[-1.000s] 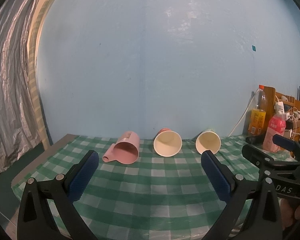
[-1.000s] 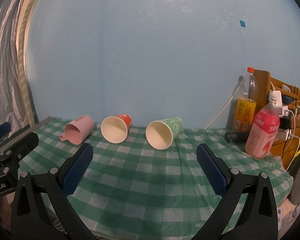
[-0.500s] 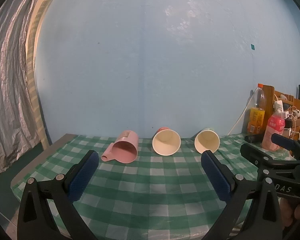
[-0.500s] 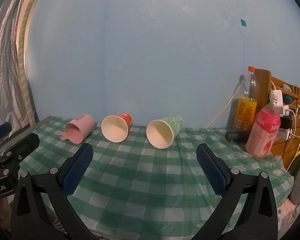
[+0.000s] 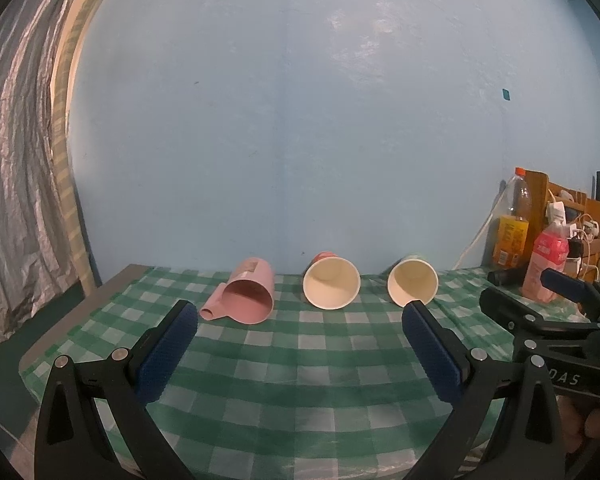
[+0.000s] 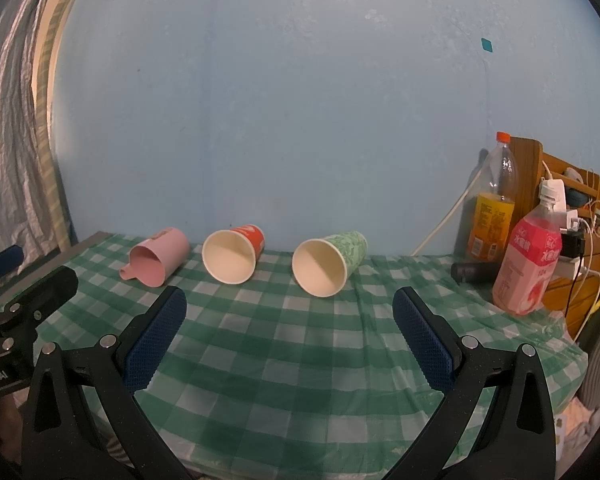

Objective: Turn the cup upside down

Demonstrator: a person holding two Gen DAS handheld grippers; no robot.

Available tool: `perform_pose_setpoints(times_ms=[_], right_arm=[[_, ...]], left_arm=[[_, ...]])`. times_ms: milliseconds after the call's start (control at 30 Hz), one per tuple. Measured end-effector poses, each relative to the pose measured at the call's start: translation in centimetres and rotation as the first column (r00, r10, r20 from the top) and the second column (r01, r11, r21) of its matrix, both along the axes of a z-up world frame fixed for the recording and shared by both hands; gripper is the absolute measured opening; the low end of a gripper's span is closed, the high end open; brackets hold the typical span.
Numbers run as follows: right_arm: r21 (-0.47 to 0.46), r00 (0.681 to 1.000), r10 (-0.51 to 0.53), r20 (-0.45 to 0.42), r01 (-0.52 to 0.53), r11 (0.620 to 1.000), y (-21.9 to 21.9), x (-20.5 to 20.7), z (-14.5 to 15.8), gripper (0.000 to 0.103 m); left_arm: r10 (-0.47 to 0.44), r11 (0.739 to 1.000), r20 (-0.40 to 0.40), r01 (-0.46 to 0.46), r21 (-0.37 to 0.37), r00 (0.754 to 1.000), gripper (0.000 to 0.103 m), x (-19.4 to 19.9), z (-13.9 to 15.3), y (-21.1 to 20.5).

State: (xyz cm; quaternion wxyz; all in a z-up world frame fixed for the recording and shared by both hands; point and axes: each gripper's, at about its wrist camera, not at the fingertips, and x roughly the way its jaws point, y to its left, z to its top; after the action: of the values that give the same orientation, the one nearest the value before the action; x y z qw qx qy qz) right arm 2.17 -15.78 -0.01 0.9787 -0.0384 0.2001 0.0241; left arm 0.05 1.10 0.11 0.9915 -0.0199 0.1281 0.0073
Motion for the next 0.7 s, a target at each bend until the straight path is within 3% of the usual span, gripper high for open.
perform_pose_setpoints(times_ms=[167,700], right_arm=[[-0.001,1.0,-0.001,-0.001,0.001,1.0,0.01,0.06,-0.08,0.102],[0.0,1.0,-0.001,-0.001,0.001,1.0,-0.1,0.07,-0.07,0.102]], left_arm=[[0.031,0.999,0.01,-0.031,0.027,0.999,0.103,0.02,0.03,-0.06],[0.014,1.0,0.007,-0.014,0.001,1.0,0.103,0.12,0.11,0.41]])
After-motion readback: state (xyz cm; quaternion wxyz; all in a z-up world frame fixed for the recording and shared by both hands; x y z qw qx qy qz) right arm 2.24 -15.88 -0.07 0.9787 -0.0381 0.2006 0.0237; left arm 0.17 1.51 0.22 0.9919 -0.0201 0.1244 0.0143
